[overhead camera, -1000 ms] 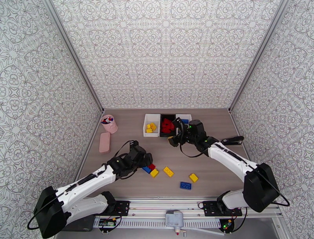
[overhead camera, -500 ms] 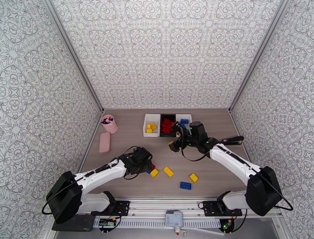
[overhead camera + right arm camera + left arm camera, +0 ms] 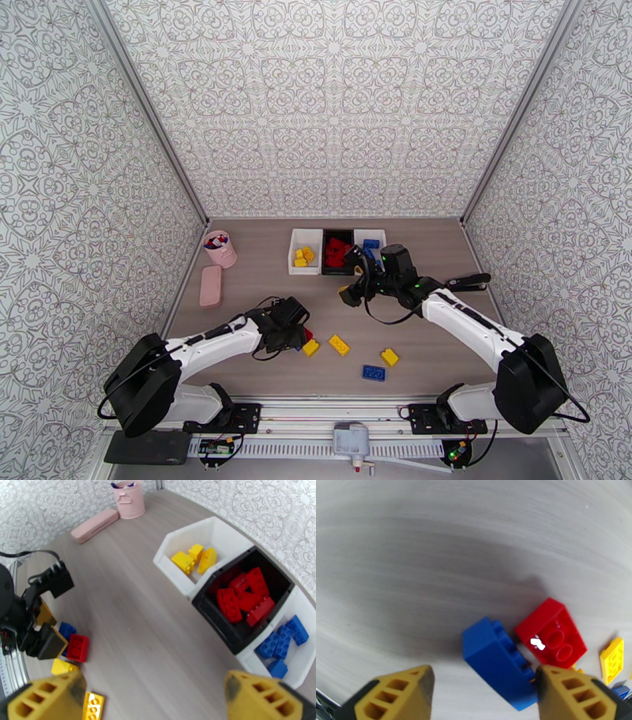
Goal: Sort the legos into containers by color
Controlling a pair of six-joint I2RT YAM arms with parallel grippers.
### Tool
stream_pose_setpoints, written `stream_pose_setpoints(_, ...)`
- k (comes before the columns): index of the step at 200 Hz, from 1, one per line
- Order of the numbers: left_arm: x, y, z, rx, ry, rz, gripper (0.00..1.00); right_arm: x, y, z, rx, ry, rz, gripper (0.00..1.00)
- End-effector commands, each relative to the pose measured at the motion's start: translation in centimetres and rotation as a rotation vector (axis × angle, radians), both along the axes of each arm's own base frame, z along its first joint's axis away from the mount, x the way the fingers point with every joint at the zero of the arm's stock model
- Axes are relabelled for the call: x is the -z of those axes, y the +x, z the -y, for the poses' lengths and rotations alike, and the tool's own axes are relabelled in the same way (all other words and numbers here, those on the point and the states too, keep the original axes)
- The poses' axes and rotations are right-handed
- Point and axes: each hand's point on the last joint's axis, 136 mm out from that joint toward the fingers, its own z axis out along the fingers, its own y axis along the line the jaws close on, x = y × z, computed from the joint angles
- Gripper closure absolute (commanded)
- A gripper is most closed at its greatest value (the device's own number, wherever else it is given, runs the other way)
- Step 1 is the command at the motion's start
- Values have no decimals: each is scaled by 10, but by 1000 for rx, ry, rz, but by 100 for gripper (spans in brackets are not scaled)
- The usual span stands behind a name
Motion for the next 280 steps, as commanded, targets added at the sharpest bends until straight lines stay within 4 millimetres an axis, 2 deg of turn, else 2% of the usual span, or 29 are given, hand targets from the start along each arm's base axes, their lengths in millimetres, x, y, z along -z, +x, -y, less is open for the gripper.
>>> stream_pose_setpoints(1, 4, -4, -7, -6, 15, -16, 36, 3, -8, -1, -23, -8, -8, 5)
stream_pose_setpoints(101, 14, -1, -9, -11, 34, -37, 50, 0, -10, 2, -12, -5, 1, 4)
stream_pose_setpoints(142, 17, -2, -12, -12, 44, -47, 59, -1, -10, 4, -6, -7, 5, 4)
stream_pose_setpoints(174, 12, 0, -11, -10, 46, -40, 72, -3, -14, 6, -10, -3, 11, 4)
stream_pose_setpoints(192, 2, 4, -12, -8, 51, -12, 78, -7, -18, 8, -10, -1, 18, 4)
stream_pose_setpoints(226, -28, 23, -9, 14, 42, 96, 81, -15, -27, 14, -2, 8, 41, 4)
stream_pose_setpoints(250, -59, 49, 5, 74, 5, 222, 82, -24, -32, 18, 8, 31, 70, 3)
stream_pose_setpoints(280, -103, 90, 34, 174, -59, 413, 83, -29, -30, 26, 53, 70, 90, 3)
